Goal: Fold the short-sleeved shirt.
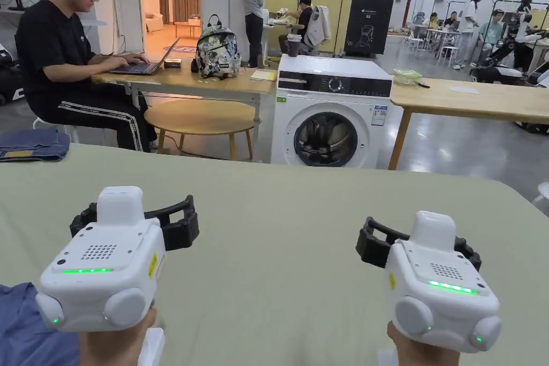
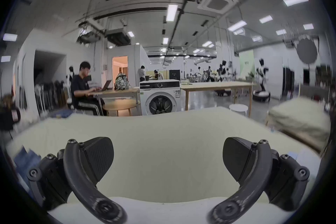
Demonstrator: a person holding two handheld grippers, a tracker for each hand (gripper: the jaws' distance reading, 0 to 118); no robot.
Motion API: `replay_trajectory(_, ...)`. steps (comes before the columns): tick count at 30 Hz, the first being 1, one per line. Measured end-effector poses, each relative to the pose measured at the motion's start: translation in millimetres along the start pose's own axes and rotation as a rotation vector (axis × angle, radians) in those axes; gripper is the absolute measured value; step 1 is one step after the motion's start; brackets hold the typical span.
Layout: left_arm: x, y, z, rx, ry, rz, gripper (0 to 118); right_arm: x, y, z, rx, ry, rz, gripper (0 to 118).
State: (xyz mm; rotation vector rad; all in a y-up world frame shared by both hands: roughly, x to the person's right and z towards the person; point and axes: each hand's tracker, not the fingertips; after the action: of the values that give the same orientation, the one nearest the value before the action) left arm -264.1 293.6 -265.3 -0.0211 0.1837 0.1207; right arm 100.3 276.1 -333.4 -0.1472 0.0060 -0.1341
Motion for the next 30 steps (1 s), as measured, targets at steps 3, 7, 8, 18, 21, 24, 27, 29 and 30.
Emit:
replay_trajectory(3, -8.9, 1.2, -1.0, -0.018, 0.002, 0.104, 117, 16.7, -1.1, -8.5, -0.013, 0.017, -0.187, 118)
replay_trajectory(7, -15.8, 4.5, 0.0, -0.010, -0.018, 0.173, 117, 24.5, 5.3, -4.7, -0.003, 0.027, -0.280, 118)
replay_trajectory(8, -15.8, 6.9, 0.1, -0.015, -0.030, 0.177, 117, 21.1, 6.3, -5.1, 0.005, 0.025, -0.242, 118)
replay_trajectory(18, 44.5, -4.3, -2.4, 0.027, 0.157, -0.739, 117, -50.3, -22.3, -1.4, 0.288, -0.110, 1.115, 118)
replay_trajectory(21, 49.5, 4.0, 3.2, 0.050, 0.163, -0.906, 117, -54.0, -31.1, -3.3, 0.333, -0.142, 1.294, 118)
replay_trajectory(24, 49.2, -3.6, 1.8, 0.051, 0.143, -0.942, 116, -53.6, -38.3, -0.8, 0.390, -0.149, 1.416, 118)
replay_trajectory(27, 42.5, 2.8, 5.6, 0.014, 0.080, -0.748, 116, -57.4, -39.8, 2.4, 0.361, -0.126, 1.379, 118)
replay_trajectory(29, 32.1, 9.4, 6.3, -0.014, 0.044, -0.501, 116, -60.2, -34.4, 4.5, 0.288, -0.098, 1.229, 118)
replay_trajectory(30, 28.7, 7.8, 6.0, -0.026, 0.032, -0.355, 116, -60.9, -29.7, 5.5, 0.235, -0.078, 1.119, 118)
